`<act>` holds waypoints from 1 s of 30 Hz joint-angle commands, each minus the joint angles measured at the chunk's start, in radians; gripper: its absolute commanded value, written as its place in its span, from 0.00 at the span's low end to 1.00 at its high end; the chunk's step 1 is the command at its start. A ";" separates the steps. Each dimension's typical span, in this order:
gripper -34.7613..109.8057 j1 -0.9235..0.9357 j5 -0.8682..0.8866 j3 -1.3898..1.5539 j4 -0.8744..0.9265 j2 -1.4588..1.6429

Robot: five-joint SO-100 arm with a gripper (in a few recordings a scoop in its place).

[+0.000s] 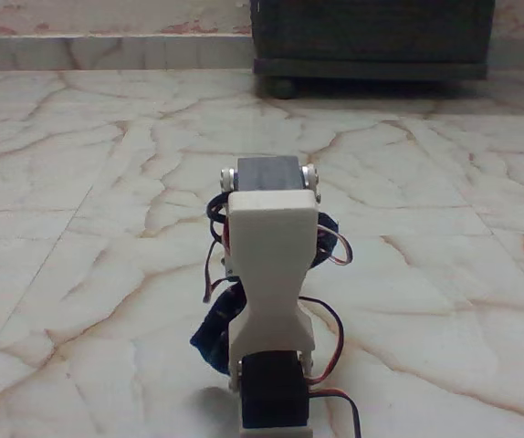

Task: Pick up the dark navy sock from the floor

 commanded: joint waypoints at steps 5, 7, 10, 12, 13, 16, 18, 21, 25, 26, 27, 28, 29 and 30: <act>0.24 0.025 -0.198 0.199 -0.156 0.321; 0.24 0.021 -0.238 0.284 -0.155 0.482; 0.24 0.034 -0.299 0.379 -0.250 0.558; 0.24 0.048 -0.356 0.471 -0.373 0.597; 0.24 0.057 -0.393 0.508 -0.426 0.607; 0.24 0.080 -0.440 0.531 -0.495 0.607; 0.24 0.097 -0.466 0.531 -0.537 0.607; 0.24 0.124 -0.486 0.531 -0.563 0.607; 0.24 0.132 -0.515 0.531 -0.589 0.606; 0.24 0.133 -0.549 0.531 -0.594 0.606; 0.24 0.129 -0.584 0.531 -0.615 0.606; 0.24 0.127 -0.637 0.531 -0.629 0.606; 0.24 0.127 -0.667 0.531 -0.635 0.606; 0.24 0.130 -0.687 0.531 -0.635 0.606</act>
